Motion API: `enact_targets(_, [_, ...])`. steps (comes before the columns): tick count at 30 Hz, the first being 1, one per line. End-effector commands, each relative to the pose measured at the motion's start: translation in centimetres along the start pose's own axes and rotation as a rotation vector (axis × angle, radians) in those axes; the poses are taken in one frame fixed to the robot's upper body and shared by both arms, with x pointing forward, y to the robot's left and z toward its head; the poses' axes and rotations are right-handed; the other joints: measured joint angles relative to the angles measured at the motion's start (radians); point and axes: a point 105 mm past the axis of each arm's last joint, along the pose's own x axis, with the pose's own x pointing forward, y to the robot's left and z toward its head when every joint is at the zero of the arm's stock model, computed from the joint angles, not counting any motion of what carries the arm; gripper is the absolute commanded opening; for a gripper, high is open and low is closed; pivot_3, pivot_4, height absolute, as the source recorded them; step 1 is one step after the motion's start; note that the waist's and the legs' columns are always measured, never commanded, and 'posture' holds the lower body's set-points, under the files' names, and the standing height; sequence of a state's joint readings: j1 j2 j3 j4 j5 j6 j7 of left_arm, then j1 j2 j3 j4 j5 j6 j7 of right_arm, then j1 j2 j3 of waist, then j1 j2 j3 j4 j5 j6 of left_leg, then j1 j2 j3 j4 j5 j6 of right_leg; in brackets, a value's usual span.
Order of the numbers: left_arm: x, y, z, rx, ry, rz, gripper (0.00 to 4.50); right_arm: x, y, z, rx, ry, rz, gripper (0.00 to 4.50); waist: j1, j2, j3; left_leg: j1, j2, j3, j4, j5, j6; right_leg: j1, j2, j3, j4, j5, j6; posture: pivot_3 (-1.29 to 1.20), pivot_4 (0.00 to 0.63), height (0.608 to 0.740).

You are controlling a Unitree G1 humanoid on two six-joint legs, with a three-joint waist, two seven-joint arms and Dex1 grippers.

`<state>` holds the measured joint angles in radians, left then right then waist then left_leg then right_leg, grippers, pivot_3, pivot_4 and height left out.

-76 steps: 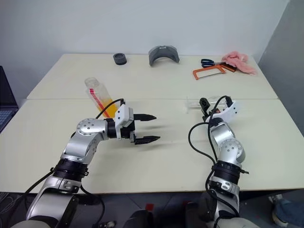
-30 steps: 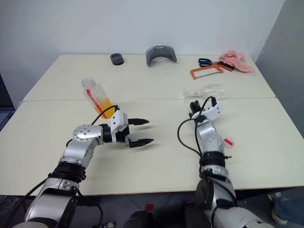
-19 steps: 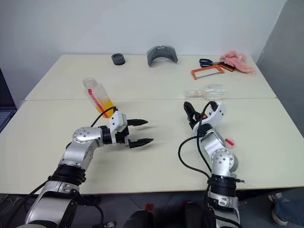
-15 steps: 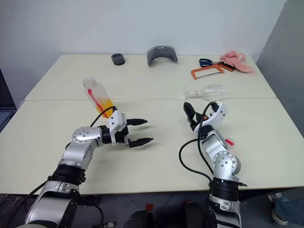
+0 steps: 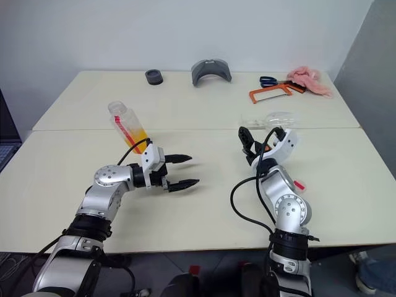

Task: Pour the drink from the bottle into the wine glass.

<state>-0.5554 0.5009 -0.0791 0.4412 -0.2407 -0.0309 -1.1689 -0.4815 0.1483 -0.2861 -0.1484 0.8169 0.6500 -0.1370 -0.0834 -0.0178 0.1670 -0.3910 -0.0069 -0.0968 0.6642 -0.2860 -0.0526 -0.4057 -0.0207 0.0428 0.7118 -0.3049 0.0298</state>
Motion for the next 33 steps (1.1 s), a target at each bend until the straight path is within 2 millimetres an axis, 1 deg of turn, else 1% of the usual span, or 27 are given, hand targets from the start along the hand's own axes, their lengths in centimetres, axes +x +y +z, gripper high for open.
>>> enact_targets(1, [0.1,0.2,1.0,0.042,-0.028,-0.001,4.50,0.3,1.3,1.1,0.040,-0.053,0.041,4.47,0.000,0.000,0.000,0.000,0.000,0.000,0.000,0.000,0.000,0.000,0.000,0.000,0.000,0.000,0.000,0.00,0.150,0.740])
enact_targets(3, [0.1,0.2,1.1,0.042,-0.029,-0.003,4.50,0.4,1.3,1.1,0.046,-0.057,0.037,4.47,0.000,0.000,0.000,0.000,0.000,0.000,0.000,0.000,0.000,0.000,0.000,0.000,0.000,0.000,0.000,0.00,0.150,0.740])
enact_targets(10, [0.2,0.1,1.0,0.043,-0.028,-0.007,4.50,0.4,2.1,0.9,0.052,-0.040,0.077,4.47,0.000,0.000,0.000,0.000,0.000,0.000,0.000,0.000,0.000,0.000,0.000,0.000,0.000,0.000,0.000,0.00,0.150,0.740])
enact_targets(13, [0.2,0.1,0.9,0.043,-0.029,-0.009,4.50,0.3,2.1,0.8,0.056,-0.032,0.072,4.47,0.000,0.000,0.000,0.000,0.000,0.000,0.000,0.000,0.000,0.000,0.000,0.000,0.000,0.000,0.000,0.00,0.150,0.740])
enact_targets(19, [0.3,0.1,1.1,0.049,-0.034,-0.004,4.50,0.5,1.0,1.0,0.101,-0.041,0.006,4.47,0.000,0.000,0.000,0.000,0.000,0.000,0.000,0.000,0.000,0.000,0.000,0.000,0.000,0.000,0.000,0.00,0.150,0.740])
enact_targets(24, [0.5,0.3,1.3,0.057,-0.044,0.012,4.50,0.6,-0.7,1.6,0.080,-0.063,-0.104,4.47,0.000,0.000,0.000,0.000,0.000,0.000,0.000,0.000,0.000,0.000,0.000,0.000,0.000,0.000,0.000,0.00,0.150,0.740])
enact_targets(28, [0.6,0.4,1.5,0.055,-0.058,0.026,4.50,0.5,-1.6,1.9,0.083,-0.076,-0.159,4.47,0.000,0.000,0.000,0.000,0.000,0.000,0.000,0.000,0.000,0.000,0.000,0.000,0.000,0.000,0.000,0.00,0.150,0.740])
enact_targets(33, [0.7,0.5,1.6,0.055,-0.059,0.033,4.50,0.4,-1.8,1.7,0.085,-0.071,-0.176,4.47,0.000,0.000,0.000,0.000,0.000,0.000,0.000,0.000,0.000,0.000,0.000,0.000,0.000,0.000,0.000,0.00,0.150,0.740])
